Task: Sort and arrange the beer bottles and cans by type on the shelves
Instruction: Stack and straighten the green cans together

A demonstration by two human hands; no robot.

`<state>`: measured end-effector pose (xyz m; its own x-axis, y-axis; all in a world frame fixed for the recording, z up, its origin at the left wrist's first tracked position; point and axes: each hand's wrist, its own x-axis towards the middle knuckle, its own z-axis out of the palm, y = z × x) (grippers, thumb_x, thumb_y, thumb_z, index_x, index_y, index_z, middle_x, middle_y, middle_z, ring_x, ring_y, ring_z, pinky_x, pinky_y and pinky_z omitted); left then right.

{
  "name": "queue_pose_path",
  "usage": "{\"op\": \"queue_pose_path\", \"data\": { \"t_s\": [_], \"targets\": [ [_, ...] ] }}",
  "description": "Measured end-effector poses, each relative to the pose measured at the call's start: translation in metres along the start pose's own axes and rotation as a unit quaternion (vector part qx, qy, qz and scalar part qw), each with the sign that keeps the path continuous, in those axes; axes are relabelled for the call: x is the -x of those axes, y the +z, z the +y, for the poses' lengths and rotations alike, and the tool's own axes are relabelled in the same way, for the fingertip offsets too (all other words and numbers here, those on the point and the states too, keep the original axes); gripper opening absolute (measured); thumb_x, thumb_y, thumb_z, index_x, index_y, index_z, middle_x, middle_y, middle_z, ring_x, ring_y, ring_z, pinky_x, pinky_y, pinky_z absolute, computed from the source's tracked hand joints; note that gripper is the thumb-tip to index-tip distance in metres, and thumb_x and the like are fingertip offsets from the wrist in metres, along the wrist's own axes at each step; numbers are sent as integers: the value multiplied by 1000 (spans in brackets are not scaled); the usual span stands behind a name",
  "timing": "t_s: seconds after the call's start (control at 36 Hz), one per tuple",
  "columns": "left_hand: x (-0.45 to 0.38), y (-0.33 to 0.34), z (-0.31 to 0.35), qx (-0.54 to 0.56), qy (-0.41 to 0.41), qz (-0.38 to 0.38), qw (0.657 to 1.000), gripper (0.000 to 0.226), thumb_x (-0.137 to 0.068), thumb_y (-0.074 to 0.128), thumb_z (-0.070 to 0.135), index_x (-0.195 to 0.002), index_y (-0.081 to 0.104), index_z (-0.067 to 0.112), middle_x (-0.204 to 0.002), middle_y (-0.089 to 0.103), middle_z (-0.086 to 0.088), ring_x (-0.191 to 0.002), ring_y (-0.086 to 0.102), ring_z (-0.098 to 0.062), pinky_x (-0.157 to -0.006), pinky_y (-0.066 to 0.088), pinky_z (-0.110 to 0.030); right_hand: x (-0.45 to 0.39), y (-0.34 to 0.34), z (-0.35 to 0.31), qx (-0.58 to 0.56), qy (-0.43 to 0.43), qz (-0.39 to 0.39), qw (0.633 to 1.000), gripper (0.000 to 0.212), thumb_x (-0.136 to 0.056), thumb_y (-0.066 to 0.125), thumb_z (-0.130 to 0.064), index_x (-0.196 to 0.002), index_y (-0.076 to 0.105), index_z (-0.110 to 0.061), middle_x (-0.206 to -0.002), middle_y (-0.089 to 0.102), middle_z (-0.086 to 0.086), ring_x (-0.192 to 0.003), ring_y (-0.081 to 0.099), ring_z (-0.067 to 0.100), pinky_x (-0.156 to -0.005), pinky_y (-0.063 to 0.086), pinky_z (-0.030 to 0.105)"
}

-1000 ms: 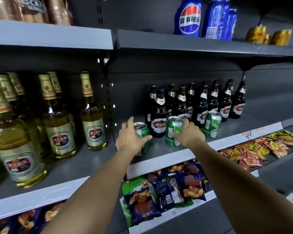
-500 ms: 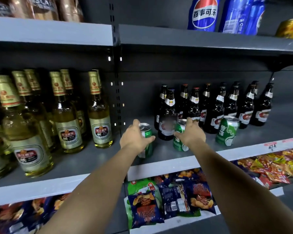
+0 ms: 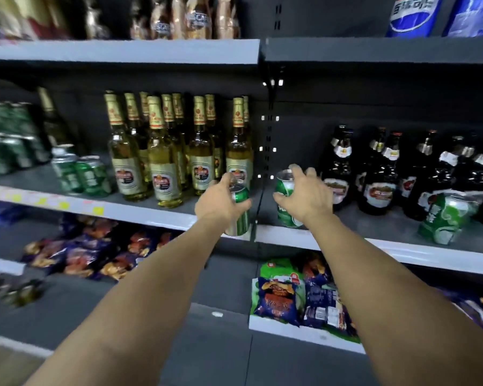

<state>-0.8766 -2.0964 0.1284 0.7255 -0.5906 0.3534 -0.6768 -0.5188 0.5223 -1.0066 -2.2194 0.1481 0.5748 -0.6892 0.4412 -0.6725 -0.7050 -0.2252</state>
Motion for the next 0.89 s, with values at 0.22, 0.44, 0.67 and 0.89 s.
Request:
{"op": "queue_pose_path", "data": {
  "t_s": [0.22, 0.44, 0.67, 0.89],
  "targets": [
    [42, -55, -108, -42, -87, 28, 995, 56, -79, 68, 53, -126, 45, 33, -116, 57, -1, -101, 61, -25, -72, 50, -33, 38, 50, -119, -69, -104, -74, 989, 64, -83, 63, -54, -134, 36, -25, -130, 45, 8, -107, 57, 33, -73, 44, 35],
    [80, -131, -243, -101, -171, 59, 978, 61, -80, 66, 55, -131, 43, 32, -118, 56, -2, -98, 60, -25, -65, 45, -31, 67, 99, -267, -95, -199, -133, 966, 63, -83, 62, -55, -132, 37, -24, -127, 46, 6, -107, 58, 32, -73, 44, 34],
    [103, -213, -389, -100, -225, 80, 966, 58, -78, 66, 53, -128, 45, 31, -119, 55, -4, -104, 60, -29, -77, 49, -35, 105, 147, -428, -131, -233, -170, 949, 57, -80, 63, -55, -123, 40, -25, -121, 47, 5, -101, 58, 29, -67, 40, 31],
    [81, -277, -492, -74, -241, 101, 963, 49, -77, 66, 47, -120, 48, 31, -112, 57, -1, -102, 60, -26, -71, 43, -30, 94, 173, -558, -150, -244, -166, 944, 57, -79, 63, -52, -125, 41, -26, -122, 48, 4, -104, 59, 30, -71, 44, 33]
  ]
}}
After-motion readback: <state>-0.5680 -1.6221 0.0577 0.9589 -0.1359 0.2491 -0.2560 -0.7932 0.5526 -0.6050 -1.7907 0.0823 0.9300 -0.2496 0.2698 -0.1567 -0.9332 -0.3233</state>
